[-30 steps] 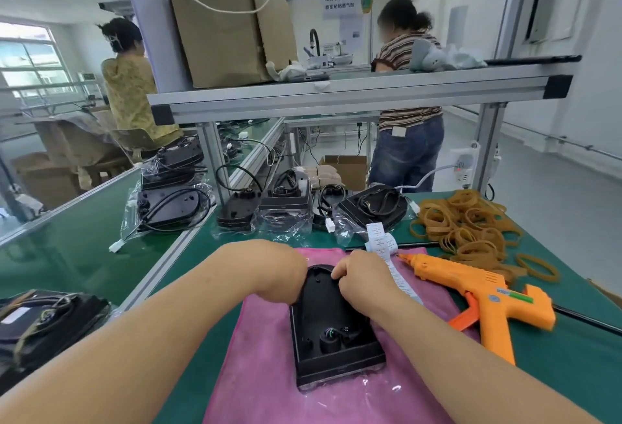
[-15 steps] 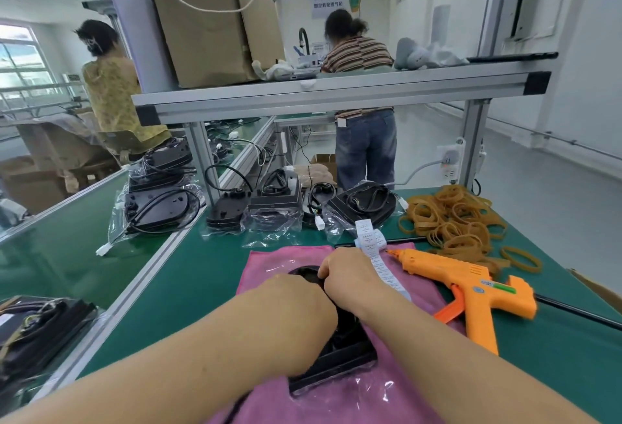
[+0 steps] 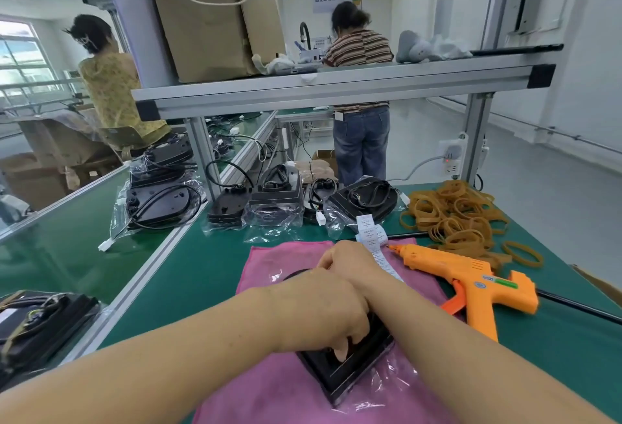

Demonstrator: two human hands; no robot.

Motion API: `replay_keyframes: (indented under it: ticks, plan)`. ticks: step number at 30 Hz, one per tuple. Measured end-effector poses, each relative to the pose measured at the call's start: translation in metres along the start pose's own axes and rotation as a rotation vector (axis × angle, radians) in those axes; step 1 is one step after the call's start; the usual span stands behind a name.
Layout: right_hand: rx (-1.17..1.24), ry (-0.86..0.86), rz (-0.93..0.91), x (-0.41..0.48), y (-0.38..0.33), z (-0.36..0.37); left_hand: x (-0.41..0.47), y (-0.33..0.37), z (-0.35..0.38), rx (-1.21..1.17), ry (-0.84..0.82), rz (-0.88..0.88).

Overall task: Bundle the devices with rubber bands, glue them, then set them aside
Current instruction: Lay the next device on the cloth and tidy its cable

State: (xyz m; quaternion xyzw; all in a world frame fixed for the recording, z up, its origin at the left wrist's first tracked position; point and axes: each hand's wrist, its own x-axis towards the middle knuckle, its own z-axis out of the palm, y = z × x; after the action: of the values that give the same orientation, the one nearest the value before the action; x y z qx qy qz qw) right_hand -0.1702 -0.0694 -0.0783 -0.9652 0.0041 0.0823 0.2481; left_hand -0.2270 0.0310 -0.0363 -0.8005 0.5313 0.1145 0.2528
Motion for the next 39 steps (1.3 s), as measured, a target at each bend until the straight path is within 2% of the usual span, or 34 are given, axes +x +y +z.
replay_keyframes:
  ticks: [1, 4, 8, 9, 11, 16, 20, 25, 31, 35, 39]
  plan:
    - [0.053, 0.008, -0.003, -0.001, 0.003, 0.0, -0.008, -0.007, 0.002, -0.048, 0.107, 0.025]
    - [0.282, -0.011, 0.033, -0.006, 0.015, -0.004, -0.009, -0.016, 0.006, -0.277, 0.248, 0.001]
    - [0.67, -0.179, 0.112, -0.019, 0.033, -0.021, -0.001, -0.028, 0.025, -0.704, 0.242, -0.08]
    - [0.677, -0.215, 0.104, -0.021, 0.038, -0.026, 0.0, -0.032, 0.03, -0.78, 0.234, -0.113]
    - [0.544, -0.262, 0.072, -0.027, 0.046, -0.038, 0.001, -0.034, 0.04, -0.867, 0.207, -0.166]
    - [0.234, -0.457, 0.116, -0.046, 0.05, -0.039, 0.004, -0.037, 0.045, -0.906, 0.201, -0.191]
    - [0.264, -0.417, 0.079, -0.055, 0.045, -0.033, 0.0, -0.047, 0.044, -0.882, 0.207, -0.211]
    - [0.239, -0.54, -0.024, -0.061, 0.031, -0.036, -0.002, -0.047, 0.051, -0.789, 0.206, -0.195]
    - [0.201, -0.46, -0.003, -0.059, 0.019, -0.025, -0.001, -0.042, 0.053, -0.76, 0.246, -0.175]
    - [0.354, -0.322, -0.002, -0.065, 0.02, -0.015, -0.003, -0.042, 0.055, -0.769, 0.257, -0.19]
    - [0.479, -0.339, 0.034, -0.069, 0.021, -0.013, -0.003, -0.042, 0.057, -0.766, 0.25, -0.227]
